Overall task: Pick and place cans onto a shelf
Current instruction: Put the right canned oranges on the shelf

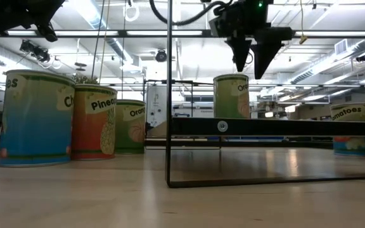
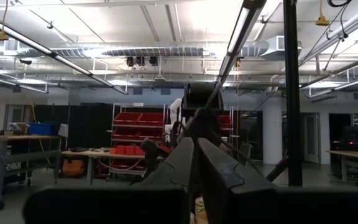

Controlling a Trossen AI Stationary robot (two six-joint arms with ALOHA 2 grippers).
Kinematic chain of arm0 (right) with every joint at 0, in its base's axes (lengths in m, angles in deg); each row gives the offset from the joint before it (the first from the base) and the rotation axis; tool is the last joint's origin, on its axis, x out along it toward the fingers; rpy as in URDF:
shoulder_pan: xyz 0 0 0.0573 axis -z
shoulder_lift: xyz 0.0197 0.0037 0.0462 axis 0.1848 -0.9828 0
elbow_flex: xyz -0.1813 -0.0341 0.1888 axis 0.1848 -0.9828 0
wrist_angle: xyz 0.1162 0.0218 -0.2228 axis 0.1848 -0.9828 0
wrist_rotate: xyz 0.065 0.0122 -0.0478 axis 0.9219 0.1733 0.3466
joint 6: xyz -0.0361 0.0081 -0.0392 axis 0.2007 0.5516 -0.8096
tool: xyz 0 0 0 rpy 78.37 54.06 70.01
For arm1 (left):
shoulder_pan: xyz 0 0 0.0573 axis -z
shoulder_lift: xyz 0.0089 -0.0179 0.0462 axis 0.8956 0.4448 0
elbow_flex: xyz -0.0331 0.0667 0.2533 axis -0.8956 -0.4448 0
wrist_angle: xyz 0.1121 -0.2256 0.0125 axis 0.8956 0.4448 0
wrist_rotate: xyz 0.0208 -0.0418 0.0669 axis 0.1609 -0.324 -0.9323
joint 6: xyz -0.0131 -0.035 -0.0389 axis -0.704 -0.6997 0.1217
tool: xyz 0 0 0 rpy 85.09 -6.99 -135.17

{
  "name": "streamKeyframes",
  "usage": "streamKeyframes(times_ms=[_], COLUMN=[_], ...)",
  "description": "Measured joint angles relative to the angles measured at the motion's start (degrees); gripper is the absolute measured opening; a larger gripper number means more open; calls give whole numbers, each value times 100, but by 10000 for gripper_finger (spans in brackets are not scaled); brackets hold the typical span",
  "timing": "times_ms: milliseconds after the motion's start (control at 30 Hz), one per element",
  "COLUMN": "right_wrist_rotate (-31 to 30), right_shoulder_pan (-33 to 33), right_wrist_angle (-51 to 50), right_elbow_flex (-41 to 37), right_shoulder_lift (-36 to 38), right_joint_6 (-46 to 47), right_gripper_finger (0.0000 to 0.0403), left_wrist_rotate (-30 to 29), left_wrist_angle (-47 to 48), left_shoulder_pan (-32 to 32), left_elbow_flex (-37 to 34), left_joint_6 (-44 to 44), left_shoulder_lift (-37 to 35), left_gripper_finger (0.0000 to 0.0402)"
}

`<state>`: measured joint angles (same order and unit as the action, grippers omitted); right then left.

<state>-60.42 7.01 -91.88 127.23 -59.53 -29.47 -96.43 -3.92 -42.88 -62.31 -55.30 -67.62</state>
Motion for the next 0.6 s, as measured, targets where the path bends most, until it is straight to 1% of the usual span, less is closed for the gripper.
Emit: streamKeyframes(times_ms=[133,233,367,500,600], right_wrist_rotate=[8,62,190,547,620], right_shoulder_pan=[1,-79,-226,-321,-365], right_wrist_angle=[42,278,900,2130,2965], right_elbow_flex=[-10,-232,-943,-1872,-2500], right_shoulder_lift=[134,397,976,1666,2012], right_joint_6=[620,904,961,942,936], right_gripper_finger=[384,384,384,384,384], left_wrist_rotate=[-2,-2,-2,-8,-24], left_wrist_angle=[4,6,9,4,-5], left_shoulder_pan=[-1,-1,0,0,0], left_elbow_flex=[0,0,0,0,0], left_joint_6=[-4,-6,-6,-6,-6], left_shoulder_lift=[0,0,0,0,0], left_gripper_finger=[27,27,27,27,27])
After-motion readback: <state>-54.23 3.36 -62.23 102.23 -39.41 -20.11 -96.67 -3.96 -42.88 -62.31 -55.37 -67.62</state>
